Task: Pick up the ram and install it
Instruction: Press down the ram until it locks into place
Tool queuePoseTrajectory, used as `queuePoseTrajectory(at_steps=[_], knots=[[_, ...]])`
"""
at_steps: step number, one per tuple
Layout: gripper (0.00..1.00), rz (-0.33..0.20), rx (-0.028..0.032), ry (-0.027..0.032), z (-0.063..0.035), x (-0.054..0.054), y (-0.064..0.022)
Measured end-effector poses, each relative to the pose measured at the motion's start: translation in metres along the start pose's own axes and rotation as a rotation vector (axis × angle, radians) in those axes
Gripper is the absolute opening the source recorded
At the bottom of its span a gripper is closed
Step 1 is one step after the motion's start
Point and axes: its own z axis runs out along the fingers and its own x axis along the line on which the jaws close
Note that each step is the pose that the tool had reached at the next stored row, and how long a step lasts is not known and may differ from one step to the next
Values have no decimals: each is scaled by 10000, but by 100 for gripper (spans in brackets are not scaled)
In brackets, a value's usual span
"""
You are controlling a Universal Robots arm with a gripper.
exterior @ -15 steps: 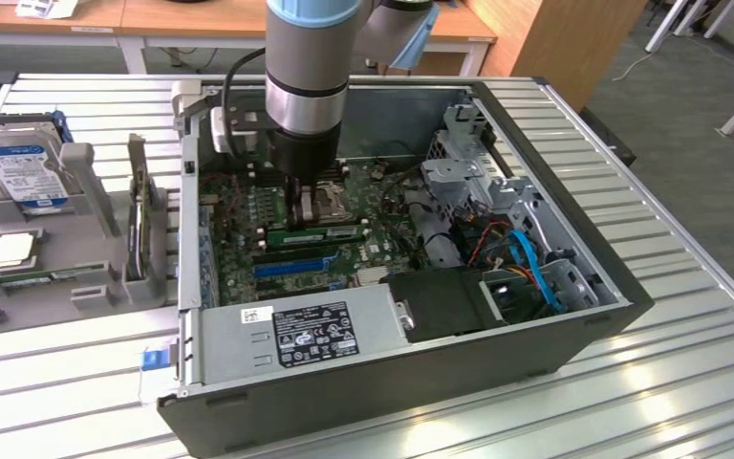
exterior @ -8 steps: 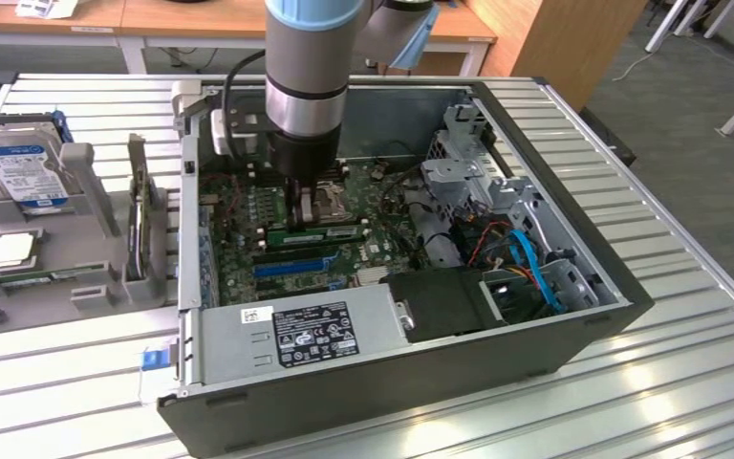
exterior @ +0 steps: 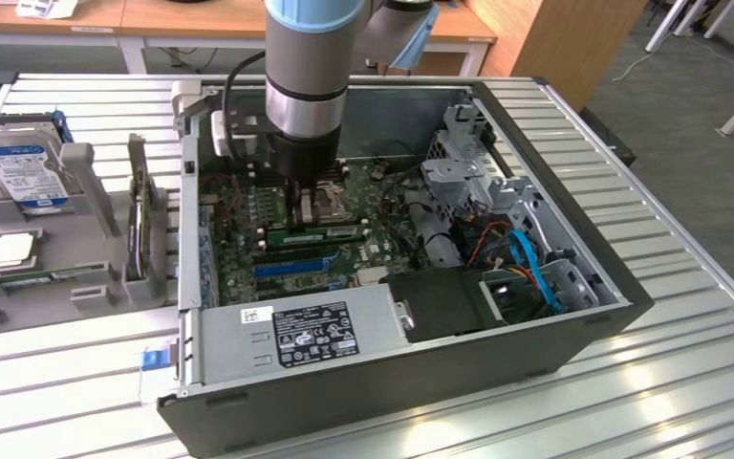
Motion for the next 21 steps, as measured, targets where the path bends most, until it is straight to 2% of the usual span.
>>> queuePoseTrajectory(at_steps=[21], knots=[[10,0,-1,-6,31,1,0]])
